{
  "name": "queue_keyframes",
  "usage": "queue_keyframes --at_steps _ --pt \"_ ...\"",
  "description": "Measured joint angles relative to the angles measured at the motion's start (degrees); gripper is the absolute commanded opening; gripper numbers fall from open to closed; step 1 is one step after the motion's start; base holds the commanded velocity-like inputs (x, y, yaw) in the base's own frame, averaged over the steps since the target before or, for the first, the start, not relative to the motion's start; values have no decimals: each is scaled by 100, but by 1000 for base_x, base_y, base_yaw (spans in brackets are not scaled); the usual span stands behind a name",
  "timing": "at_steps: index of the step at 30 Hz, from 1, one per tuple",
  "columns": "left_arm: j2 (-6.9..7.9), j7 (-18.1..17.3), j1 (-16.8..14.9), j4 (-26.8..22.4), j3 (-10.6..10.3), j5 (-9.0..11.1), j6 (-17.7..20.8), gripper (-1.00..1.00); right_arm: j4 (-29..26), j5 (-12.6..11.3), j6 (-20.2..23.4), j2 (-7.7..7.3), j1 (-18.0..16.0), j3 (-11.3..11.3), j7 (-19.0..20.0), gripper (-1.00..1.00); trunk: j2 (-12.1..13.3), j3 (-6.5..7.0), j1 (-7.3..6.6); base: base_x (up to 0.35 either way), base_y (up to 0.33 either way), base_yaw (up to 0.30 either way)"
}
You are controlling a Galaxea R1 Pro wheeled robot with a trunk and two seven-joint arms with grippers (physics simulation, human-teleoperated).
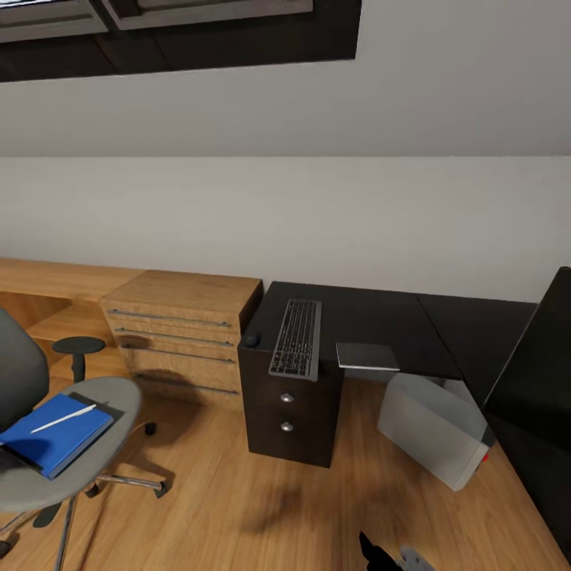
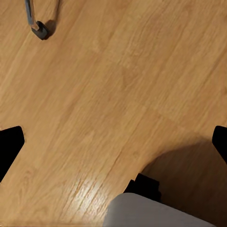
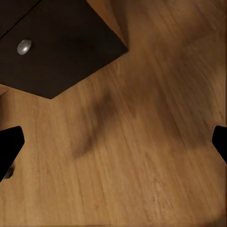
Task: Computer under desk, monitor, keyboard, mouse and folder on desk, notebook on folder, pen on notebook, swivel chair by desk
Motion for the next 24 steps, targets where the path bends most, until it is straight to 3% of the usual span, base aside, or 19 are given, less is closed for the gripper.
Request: queue_keyframes --at_steps 3,4,17,24 --pt "2 1 0 96 6 2 -97 100 36 2 -97 -8 4 6 -3 100 120 54 -66 0 0 0" --pt "5 6 3 594 18 16 -704 100 40 4 -159 -9 4 4 -4 100 161 71 -88 0 0 0" --pt "-4 -2 -1 687 9 -5 -766 100 54 12 -246 -4 4 8 -10 100 682 305 -374 0 0 0" --pt "-4 -2 -1 839 5 -5 -769 100 163 67 -663 6 4 18 -31 100 963 431 -527 0 0 0"
